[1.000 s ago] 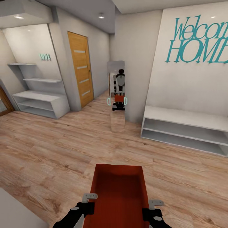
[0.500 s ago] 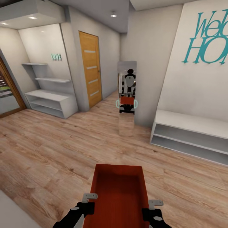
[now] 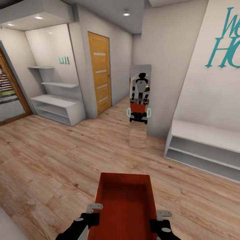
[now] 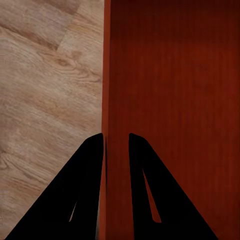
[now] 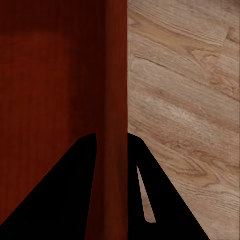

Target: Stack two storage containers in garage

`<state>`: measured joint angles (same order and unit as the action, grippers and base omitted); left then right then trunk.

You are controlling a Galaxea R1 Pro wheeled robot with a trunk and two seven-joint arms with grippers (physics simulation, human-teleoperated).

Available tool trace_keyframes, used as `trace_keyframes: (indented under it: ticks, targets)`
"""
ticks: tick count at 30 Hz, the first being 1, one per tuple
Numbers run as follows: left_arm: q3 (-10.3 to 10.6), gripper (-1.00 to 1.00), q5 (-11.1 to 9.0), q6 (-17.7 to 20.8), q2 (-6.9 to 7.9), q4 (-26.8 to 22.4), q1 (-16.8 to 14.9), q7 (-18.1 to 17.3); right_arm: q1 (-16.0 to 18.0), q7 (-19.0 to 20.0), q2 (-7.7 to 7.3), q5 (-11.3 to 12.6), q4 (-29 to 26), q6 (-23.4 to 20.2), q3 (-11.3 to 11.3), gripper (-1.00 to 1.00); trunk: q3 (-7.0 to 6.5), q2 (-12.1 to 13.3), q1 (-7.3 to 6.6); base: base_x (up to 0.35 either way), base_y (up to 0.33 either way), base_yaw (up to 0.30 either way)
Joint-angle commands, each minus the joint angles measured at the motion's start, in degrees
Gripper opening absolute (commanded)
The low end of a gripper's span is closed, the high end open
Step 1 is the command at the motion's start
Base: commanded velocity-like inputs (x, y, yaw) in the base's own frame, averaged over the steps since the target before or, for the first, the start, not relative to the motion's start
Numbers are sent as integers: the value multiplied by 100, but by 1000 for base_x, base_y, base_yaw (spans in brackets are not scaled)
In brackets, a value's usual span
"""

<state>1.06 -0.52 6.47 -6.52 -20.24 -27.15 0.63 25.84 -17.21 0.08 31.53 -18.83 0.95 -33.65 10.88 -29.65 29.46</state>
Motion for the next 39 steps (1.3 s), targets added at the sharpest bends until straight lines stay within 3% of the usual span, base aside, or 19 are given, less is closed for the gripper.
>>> trace_keyframes:
  ticks: [1,11,39]
  targets:
    - [-27,-100,68,39,63,2,0,51,9,-98,-55,-77,-16,19,60,-100,9,-9,5,323,0,260]
    - [-27,-100,70,39,63,2,0,51,9,-98,-61,-77,-17,19,60,-100,9,-9,5,323,0,238]
    - [-27,-100,70,40,63,2,0,51,9,-107,-59,-77,-18,19,60,-100,9,-9,5,323,0,3]
